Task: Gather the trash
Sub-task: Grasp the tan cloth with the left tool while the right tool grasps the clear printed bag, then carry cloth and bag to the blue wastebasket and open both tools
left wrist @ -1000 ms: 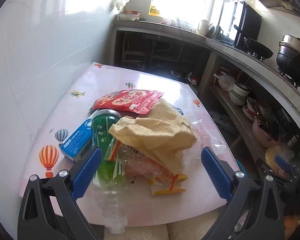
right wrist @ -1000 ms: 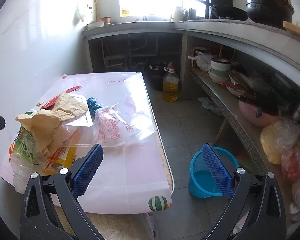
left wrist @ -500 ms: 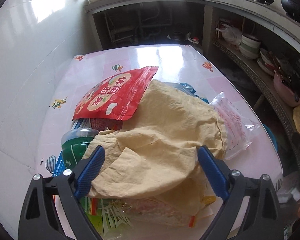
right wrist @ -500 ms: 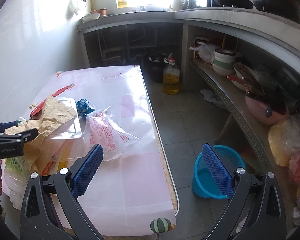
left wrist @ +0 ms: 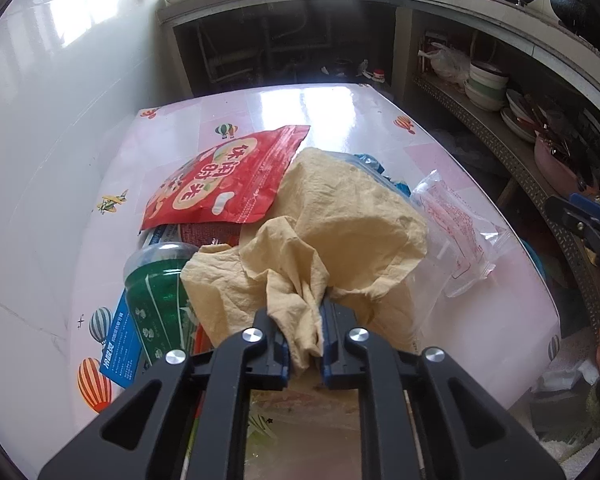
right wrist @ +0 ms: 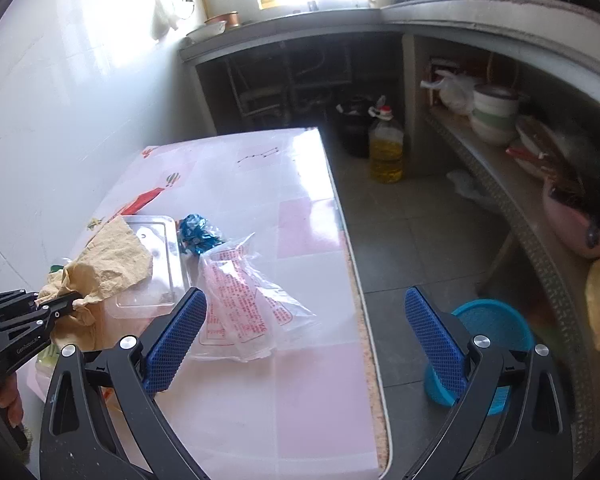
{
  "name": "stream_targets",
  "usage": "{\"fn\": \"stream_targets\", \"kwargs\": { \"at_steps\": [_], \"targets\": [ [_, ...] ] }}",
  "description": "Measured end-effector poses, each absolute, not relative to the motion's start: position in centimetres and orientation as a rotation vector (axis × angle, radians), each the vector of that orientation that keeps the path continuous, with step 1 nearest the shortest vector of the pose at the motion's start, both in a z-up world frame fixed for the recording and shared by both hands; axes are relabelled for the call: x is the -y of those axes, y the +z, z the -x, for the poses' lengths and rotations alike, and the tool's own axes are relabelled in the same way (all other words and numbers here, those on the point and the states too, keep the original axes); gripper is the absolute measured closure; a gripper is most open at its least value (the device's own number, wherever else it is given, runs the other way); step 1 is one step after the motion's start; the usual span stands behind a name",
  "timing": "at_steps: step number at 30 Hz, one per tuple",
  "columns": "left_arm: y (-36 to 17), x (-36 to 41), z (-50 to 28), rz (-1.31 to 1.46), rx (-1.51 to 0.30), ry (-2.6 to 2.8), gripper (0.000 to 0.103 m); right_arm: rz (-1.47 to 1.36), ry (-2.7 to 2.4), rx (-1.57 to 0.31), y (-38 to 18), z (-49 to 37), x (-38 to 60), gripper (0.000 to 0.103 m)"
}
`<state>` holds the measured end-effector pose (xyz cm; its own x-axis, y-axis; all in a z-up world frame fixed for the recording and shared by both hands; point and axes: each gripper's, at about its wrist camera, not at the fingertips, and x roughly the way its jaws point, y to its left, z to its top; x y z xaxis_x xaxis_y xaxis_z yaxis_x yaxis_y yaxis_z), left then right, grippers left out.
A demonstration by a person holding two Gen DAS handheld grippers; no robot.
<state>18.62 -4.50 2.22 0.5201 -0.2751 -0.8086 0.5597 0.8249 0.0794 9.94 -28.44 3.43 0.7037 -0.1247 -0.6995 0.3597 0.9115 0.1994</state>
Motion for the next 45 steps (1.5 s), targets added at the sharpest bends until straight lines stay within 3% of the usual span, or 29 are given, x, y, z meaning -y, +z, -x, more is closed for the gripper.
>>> {"fn": "stream_targets", "kwargs": {
  "at_steps": [11, 20, 22, 27, 36, 45],
  "targets": [
    [7.3, 1.5, -16.3, -0.182, -0.720, -0.538, 0.098, -0.214, -0.037, -0.929, -0.9, -15.0, 25.7, 0.010],
    [10.5, 0.2, -13.9, -0.131, -0.571, -0.595, 0.098, -0.189, -0.023, -1.007, -2.4, -15.9, 25.4, 0.057],
    [10.6, 0.4, -13.6, -0.132, -0.567, -0.603, 0.098, -0.194, -0.026, -1.005, -2.2, -15.8, 25.3, 0.075],
    [10.9, 1.3, -12.7, -0.141, -0.568, -0.635, 0.098, -0.222, -0.039, -0.971, -1.6, -14.5, 24.9, 0.080],
    [11.5, 5.2, -9.9, -0.151, -0.555, -0.733, 0.098, -0.357, -0.084, -0.885, 0.5, -10.0, 27.8, 0.082],
    [8.9, 18.3, -9.6, -0.145, -0.744, -1.029, 0.098, -0.497, -0.374, -0.792, 1.8, 0.0, 35.8, 0.081]
  ]
}}
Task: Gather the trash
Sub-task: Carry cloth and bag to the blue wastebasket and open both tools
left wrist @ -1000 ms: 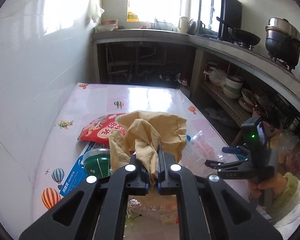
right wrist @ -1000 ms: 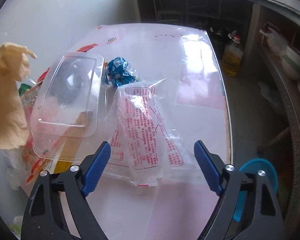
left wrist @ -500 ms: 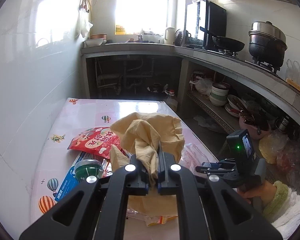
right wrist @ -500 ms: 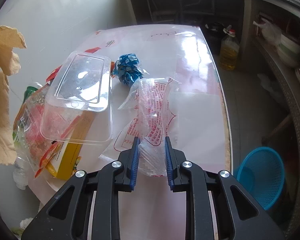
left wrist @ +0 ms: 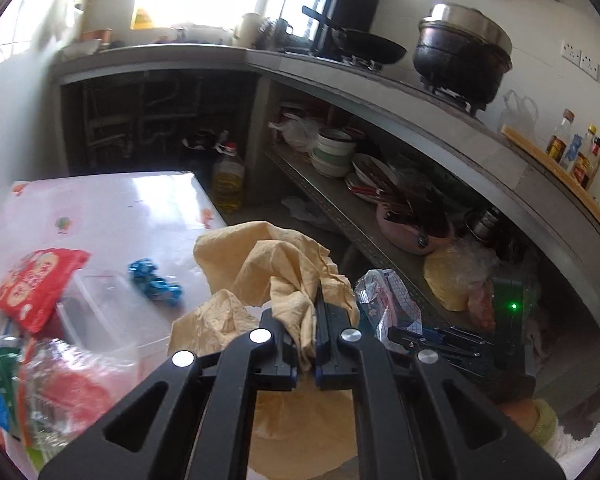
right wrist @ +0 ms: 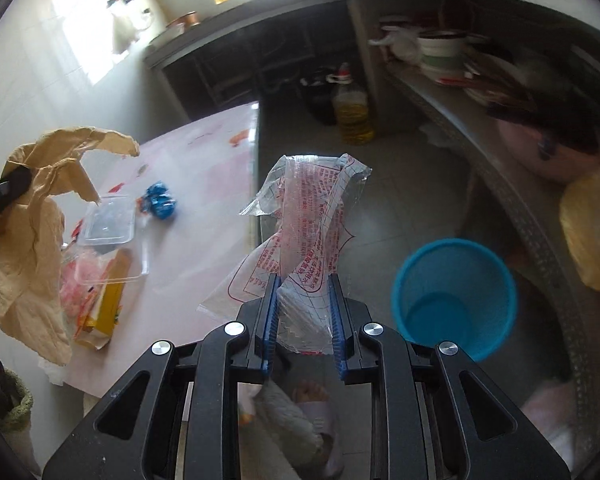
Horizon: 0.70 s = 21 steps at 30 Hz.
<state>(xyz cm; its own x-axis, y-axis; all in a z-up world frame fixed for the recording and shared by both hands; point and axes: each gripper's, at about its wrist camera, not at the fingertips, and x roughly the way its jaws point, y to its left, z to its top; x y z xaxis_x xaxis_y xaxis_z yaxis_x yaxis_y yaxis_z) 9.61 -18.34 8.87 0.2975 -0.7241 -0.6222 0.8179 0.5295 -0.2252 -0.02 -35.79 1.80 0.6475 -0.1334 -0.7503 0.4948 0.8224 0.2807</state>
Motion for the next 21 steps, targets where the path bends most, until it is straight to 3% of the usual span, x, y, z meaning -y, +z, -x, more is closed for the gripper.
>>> {"fn": "stream_targets", "kwargs": {
  "at_steps": [4, 13, 21],
  "targets": [
    [5.7, 26.6, -7.7, -0.258, -0.805, -1.137, 0.098, -0.614, -0.552, -0.854, -1.7, 4.1, 40.2, 0.081],
    [-6.5, 42.4, -8.7, -0.310, -1.282, -1.138, 0.095, -0.790, -0.697, -0.940, -9.7, 7.3, 45.8, 0.080],
    [-14.3, 49.3, -9.5, -0.379, -1.382, -1.056, 0.095, -0.855, -0.733, -1.007, -15.0, 6.3, 49.3, 0.080]
  ]
}}
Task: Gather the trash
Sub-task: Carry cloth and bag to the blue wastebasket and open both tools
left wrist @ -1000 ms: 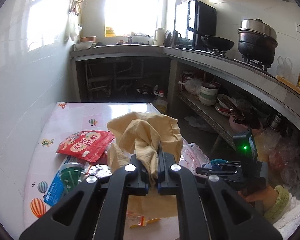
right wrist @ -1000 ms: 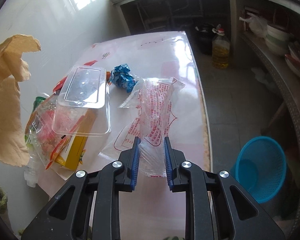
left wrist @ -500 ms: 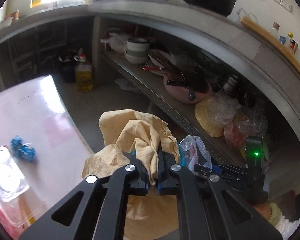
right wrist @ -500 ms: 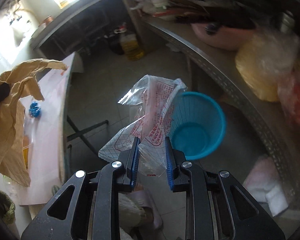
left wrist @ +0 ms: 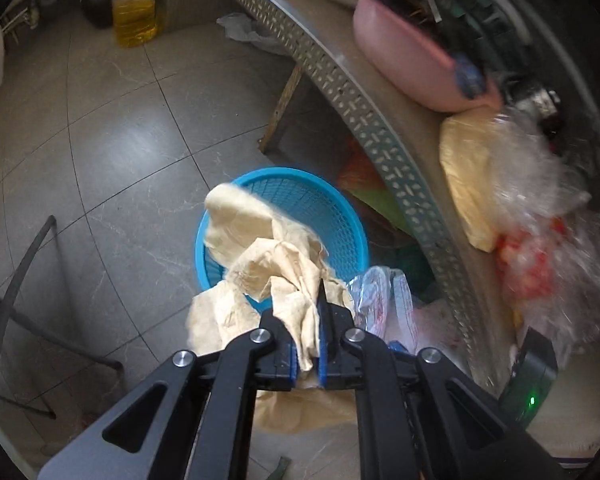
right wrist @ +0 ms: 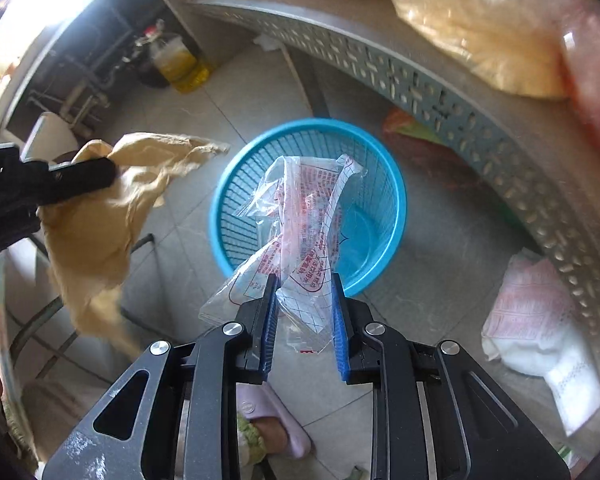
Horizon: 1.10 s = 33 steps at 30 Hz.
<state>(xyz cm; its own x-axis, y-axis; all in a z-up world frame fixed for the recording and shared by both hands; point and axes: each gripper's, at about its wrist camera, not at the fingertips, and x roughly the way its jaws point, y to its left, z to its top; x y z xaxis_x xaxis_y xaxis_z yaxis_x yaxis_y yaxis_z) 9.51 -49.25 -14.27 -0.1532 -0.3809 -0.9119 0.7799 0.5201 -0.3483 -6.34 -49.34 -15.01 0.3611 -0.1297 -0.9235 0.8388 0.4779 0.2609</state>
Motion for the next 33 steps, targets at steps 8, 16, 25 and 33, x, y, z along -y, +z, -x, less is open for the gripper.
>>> {"fn": "stream_targets", "kwargs": {
  "at_steps": [8, 16, 25, 33],
  "targets": [
    [-18.3, 52.7, -11.5, -0.344, -1.355, -0.975, 0.085, -0.875, -0.766, -1.030, -16.8, 4.7, 51.0, 0.080],
    [-21.6, 53.1, -12.1, -0.373, -1.490, -0.881, 0.047, -0.889, -0.764, -1.060, -18.8, 4.0, 52.2, 0.078],
    [-14.2, 50.9, -13.2, -0.277, -1.362, -0.956, 0.046, -0.899, -0.774, -1.049, -18.3, 4.1, 52.0, 0.078],
    [-4.3, 43.9, -12.4, -0.217, -1.125, -1.058, 0.043, -0.842, -0.778, -0.977, -16.0, 4.1, 50.7, 0.072]
  ]
}}
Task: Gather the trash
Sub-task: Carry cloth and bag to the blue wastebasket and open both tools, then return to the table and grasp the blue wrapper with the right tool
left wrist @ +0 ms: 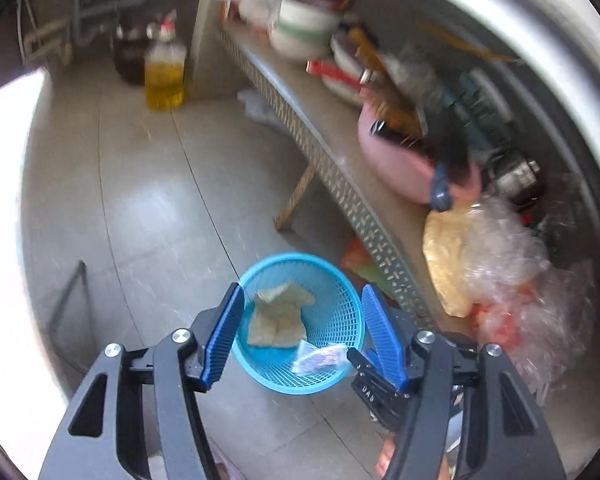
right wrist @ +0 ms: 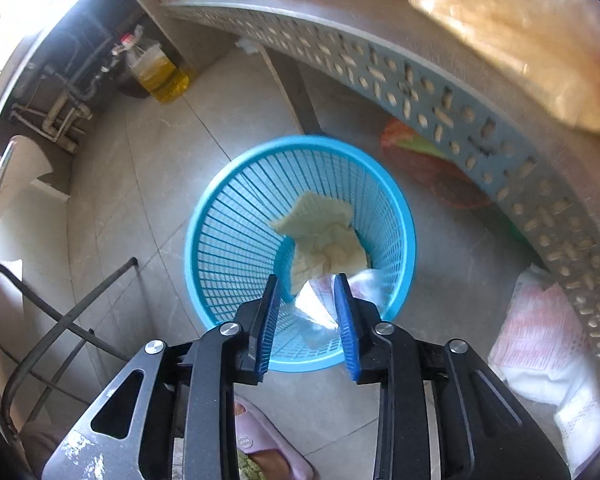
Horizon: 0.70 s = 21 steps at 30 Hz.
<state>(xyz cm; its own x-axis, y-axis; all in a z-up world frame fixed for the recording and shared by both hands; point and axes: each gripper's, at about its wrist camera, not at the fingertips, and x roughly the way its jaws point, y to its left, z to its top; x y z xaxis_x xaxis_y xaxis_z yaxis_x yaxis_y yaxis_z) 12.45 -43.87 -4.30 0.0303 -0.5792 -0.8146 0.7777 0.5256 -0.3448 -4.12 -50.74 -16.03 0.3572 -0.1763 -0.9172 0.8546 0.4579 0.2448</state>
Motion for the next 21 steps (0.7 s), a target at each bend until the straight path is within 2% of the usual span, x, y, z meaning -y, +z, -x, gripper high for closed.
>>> {"fn": "stream_targets", "kwargs": {
  "at_steps": [4, 13, 21],
  "targets": [
    [-1.4, 39.0, -11.6, -0.211, -1.022, -1.081, 0.040, -0.742, -0.766, -0.917, -13.6, 3.8, 48.9, 0.058],
    [2.7, 24.7, -11.8, -0.108, -0.878, -1.012, 0.039, -0.622, -0.676, -0.798, -8.1, 3.5, 45.5, 0.050],
    [5.2, 12.4, -10.9, -0.084, -0.763, -0.842, 0.022, -0.499, -0.443, -0.690, 0.2, -1.5, 40.9, 0.032]
  ]
}}
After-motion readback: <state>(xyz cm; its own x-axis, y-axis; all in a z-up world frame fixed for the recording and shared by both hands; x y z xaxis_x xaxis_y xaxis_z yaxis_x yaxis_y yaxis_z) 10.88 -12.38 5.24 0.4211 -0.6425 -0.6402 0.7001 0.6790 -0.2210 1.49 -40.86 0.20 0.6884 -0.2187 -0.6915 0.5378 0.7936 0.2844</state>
